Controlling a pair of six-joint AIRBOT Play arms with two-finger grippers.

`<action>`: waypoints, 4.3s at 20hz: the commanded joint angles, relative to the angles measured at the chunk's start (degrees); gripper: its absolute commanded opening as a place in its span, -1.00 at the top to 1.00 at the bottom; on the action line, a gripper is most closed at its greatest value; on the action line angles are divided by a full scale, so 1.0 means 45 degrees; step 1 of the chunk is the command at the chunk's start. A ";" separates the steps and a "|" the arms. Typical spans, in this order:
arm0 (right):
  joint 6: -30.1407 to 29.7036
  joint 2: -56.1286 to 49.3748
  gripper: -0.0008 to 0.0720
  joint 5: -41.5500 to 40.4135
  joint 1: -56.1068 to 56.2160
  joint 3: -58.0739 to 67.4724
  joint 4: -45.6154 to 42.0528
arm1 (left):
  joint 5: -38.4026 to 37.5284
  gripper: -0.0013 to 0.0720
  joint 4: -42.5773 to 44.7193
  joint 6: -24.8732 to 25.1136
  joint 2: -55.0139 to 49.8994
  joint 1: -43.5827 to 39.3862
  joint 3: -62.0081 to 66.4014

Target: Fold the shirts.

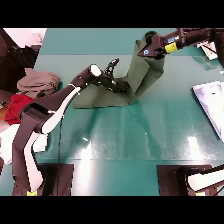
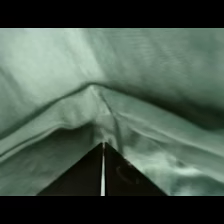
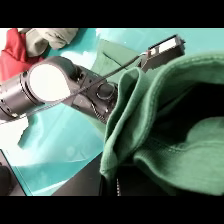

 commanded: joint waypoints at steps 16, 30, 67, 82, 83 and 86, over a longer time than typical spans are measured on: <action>-0.2798 -0.4192 -0.62 -0.7193 0.6557 0.1064 0.0087 | -0.4668 0.90 0.4614 0.0107 0.6241 0.6261 0.0039; -0.0588 0.0087 -0.62 -0.3560 -0.0612 -0.5785 -0.0903 | -0.5994 0.89 0.3628 0.0117 0.6683 0.7033 -0.0874; -0.0544 0.0000 -0.62 -0.4022 0.0092 -0.7825 0.0758 | -0.6232 -0.84 0.8262 0.0423 0.8816 0.5547 -0.6776; 0.1598 -0.6343 -0.60 -0.3050 0.3580 -0.1350 0.2744 | -0.5722 0.59 0.5498 0.0447 0.9845 0.5547 -0.5032; 0.1588 -0.6494 -0.51 -0.3055 0.3759 -0.1117 0.2744 | -0.5722 0.59 0.5421 0.0442 0.9845 0.5547 -0.5032; 0.1083 -0.6499 0.92 -0.3381 0.3988 -0.0733 0.2637 | -0.5707 0.60 0.4600 0.0447 0.9845 0.5547 -0.5032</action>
